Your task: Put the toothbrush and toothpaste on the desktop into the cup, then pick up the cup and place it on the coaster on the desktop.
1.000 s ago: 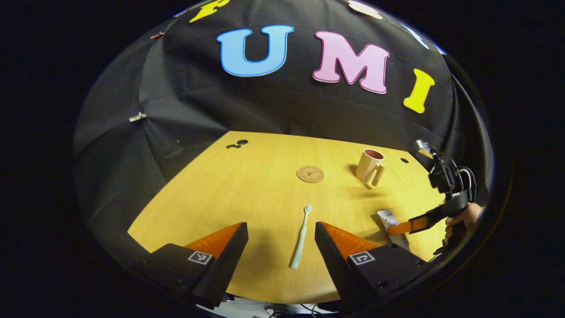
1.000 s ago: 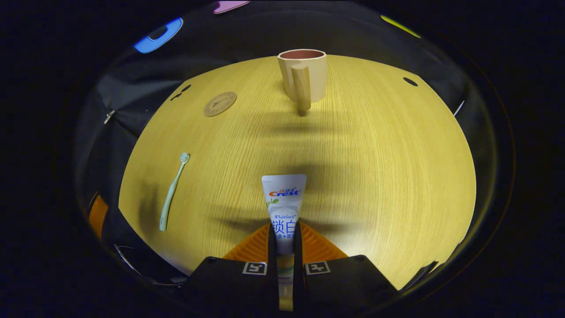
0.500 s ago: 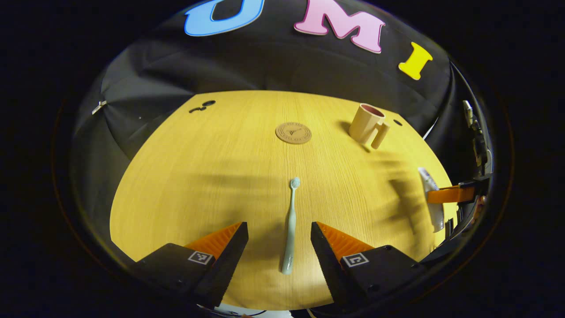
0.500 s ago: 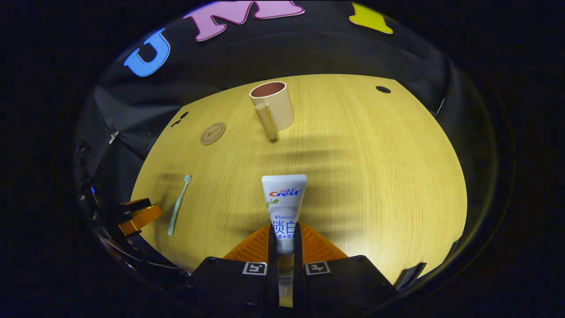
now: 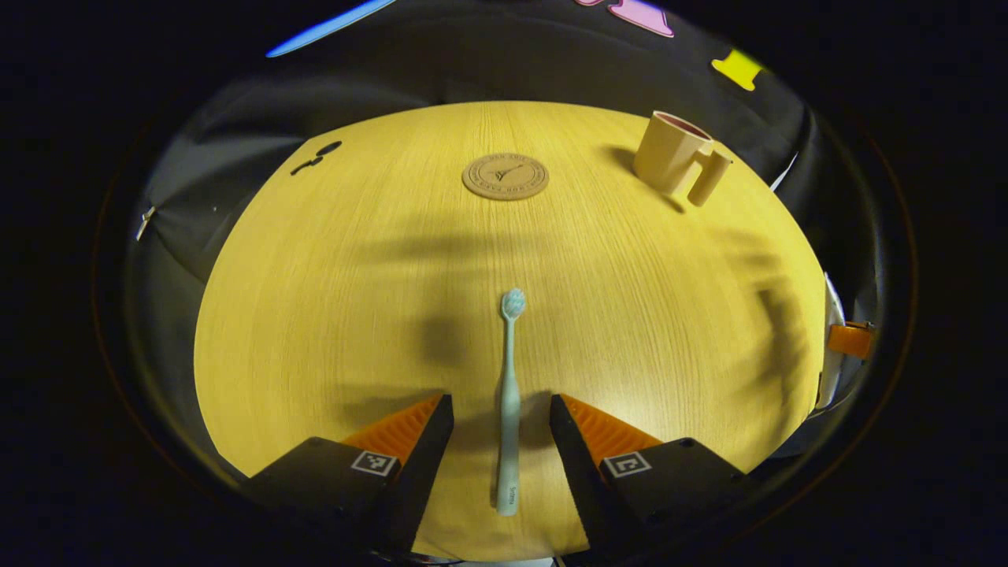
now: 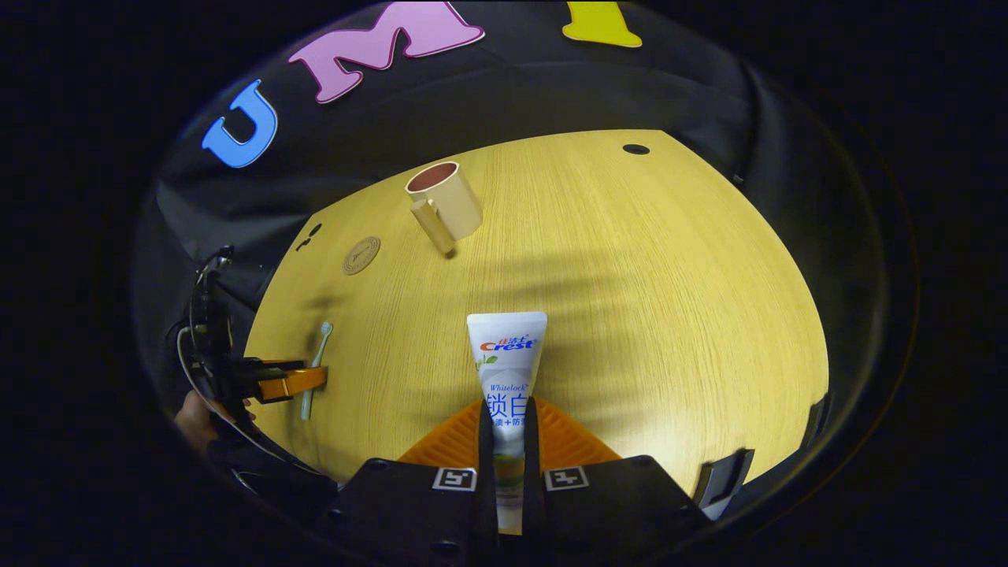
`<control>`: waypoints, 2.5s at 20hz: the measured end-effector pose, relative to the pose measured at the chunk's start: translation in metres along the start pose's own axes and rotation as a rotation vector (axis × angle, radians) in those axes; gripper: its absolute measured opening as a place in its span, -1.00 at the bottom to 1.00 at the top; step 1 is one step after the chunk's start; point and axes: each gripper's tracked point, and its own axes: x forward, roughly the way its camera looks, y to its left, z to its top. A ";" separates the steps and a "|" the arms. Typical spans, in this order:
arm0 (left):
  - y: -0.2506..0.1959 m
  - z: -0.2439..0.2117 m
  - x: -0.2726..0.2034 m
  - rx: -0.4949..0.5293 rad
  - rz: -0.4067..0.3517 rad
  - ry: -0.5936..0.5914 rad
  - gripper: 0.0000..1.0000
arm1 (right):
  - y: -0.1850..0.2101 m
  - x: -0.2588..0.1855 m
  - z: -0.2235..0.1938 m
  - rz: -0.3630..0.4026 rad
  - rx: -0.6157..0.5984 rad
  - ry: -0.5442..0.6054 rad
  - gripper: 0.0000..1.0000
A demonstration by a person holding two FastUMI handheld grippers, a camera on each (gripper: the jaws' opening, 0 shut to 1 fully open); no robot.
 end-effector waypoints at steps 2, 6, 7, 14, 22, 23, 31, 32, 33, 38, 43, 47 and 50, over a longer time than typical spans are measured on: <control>-0.002 0.006 0.001 -0.012 0.005 0.022 0.38 | 0.001 -0.004 0.005 0.025 0.011 -0.032 -0.67; -0.005 0.004 0.004 -0.034 0.009 0.087 -0.03 | 0.002 -0.012 0.016 0.050 0.000 -0.052 -0.67; -0.006 0.005 0.003 -0.030 0.007 0.097 -0.27 | 0.003 -0.014 0.020 0.059 0.004 -0.054 -0.67; -0.011 0.001 0.002 -0.013 0.009 0.186 -0.77 | 0.015 -0.009 0.043 0.103 -0.012 -0.067 -0.67; -0.026 0.000 -0.006 -0.088 -0.058 0.100 -0.87 | 0.029 -0.016 0.097 0.133 -0.053 -0.162 -0.67; -0.027 0.000 -0.008 -0.090 -0.059 0.087 -0.87 | 0.032 -0.018 0.107 0.136 -0.056 -0.179 -0.67; -0.046 0.038 -0.050 -0.127 -0.126 -0.117 -0.88 | 0.048 -0.036 0.196 0.166 -0.078 -0.365 -0.68; -0.049 0.043 -0.056 -0.131 -0.141 -0.140 -0.88 | 0.051 -0.037 0.207 0.174 -0.074 -0.387 -0.68; -0.055 0.046 -0.063 -0.139 -0.168 -0.150 -0.87 | 0.055 -0.038 0.221 0.183 -0.063 -0.425 -0.67; -0.068 0.070 -0.098 -0.173 -0.230 -0.266 -0.87 | 0.084 -0.030 0.274 0.220 -0.059 -0.561 -0.68; -0.075 0.092 -0.125 -0.136 -0.270 -0.366 -0.88 | 0.108 0.003 0.304 0.251 -0.043 -0.586 -0.68; -0.068 0.113 -0.133 -0.181 -0.264 -0.468 -0.88 | 0.120 0.031 0.322 0.257 -0.101 -0.629 -0.68; -0.066 0.124 -0.142 -0.206 -0.291 -0.536 -0.88 | 0.128 0.060 0.326 0.271 -0.112 -0.636 -0.68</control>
